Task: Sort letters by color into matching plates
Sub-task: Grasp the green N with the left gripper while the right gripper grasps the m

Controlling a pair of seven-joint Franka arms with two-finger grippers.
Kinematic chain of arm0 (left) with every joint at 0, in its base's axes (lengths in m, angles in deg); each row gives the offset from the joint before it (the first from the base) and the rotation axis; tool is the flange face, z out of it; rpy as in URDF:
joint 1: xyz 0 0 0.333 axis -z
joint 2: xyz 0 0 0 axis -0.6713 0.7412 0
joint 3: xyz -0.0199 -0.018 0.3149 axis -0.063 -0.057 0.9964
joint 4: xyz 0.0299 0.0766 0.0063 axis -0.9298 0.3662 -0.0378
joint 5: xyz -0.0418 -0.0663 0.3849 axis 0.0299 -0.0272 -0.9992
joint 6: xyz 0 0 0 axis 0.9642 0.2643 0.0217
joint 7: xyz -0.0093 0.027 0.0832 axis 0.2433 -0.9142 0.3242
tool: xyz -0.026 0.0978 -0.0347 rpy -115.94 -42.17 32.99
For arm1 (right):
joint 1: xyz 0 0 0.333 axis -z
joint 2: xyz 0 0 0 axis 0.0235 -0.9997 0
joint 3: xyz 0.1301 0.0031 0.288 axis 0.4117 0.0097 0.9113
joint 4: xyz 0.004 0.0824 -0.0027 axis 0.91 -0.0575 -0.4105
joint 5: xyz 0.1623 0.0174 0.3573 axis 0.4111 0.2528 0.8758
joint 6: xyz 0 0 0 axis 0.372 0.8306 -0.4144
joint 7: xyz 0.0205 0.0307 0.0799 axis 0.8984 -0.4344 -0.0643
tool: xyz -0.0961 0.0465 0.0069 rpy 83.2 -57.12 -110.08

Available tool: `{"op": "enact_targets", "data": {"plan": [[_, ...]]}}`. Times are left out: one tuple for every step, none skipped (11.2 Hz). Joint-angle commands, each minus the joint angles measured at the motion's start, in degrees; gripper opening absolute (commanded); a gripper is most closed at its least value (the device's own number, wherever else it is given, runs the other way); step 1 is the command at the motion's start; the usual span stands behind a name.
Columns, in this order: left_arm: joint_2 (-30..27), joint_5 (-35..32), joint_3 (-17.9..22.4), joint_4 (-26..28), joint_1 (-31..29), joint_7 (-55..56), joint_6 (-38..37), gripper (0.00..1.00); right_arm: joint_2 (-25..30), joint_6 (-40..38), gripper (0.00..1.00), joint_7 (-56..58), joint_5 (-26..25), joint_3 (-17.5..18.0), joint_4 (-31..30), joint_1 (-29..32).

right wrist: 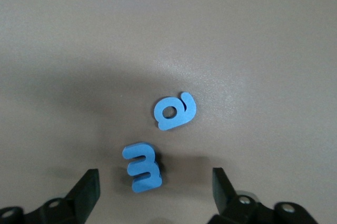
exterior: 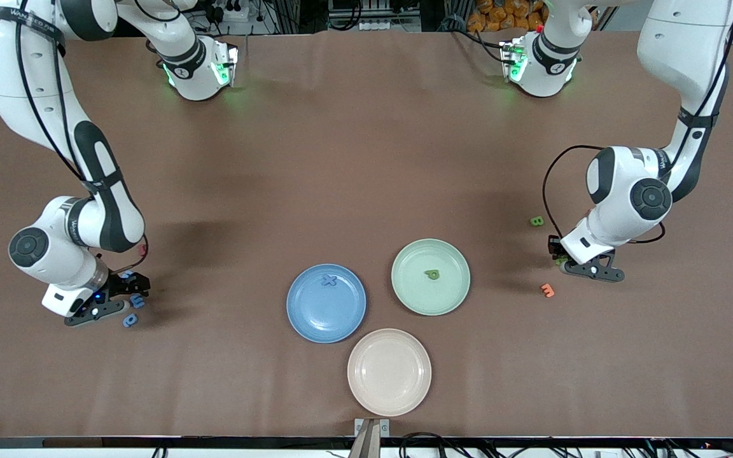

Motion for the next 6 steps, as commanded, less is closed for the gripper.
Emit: {"op": "enact_targets", "data": {"plan": [[-0.02, 0.29, 0.19, -5.74, 3.06, 1.15, -5.87, 0.00, -0.69, 2.31, 0.86, 0.00, 0.03, 0.98, -0.51, 0.60], [0.33, 0.47, 0.19, -6.97, 4.29, 2.46, -5.96, 0.00, -0.87, 2.49, 0.80, 0.00, 0.03, 0.98, -0.51, 0.51], [1.12, 0.48, 0.19, -8.63, 6.22, 4.30, -6.23, 0.00, -1.04, 2.84, 0.78, 0.00, 0.03, 0.89, -0.51, 0.34], [1.56, 0.48, 0.19, -9.87, 7.89, 6.49, -6.32, 0.00, -1.13, 2.93, 0.72, -0.26, 0.12, 0.97, -0.51, 0.34], [2.43, 0.56, 0.19, -11.19, 10.08, 9.04, -6.32, 0.00, -1.22, 2.93, 0.66, -1.31, 0.12, 0.98, -0.42, 0.16], [2.88, 0.56, 0.19, -11.98, 11.24, 10.54, -6.32, 0.00, -1.22, 2.93, 0.59, -2.71, 0.12, 0.98, -0.42, -0.19]]}}
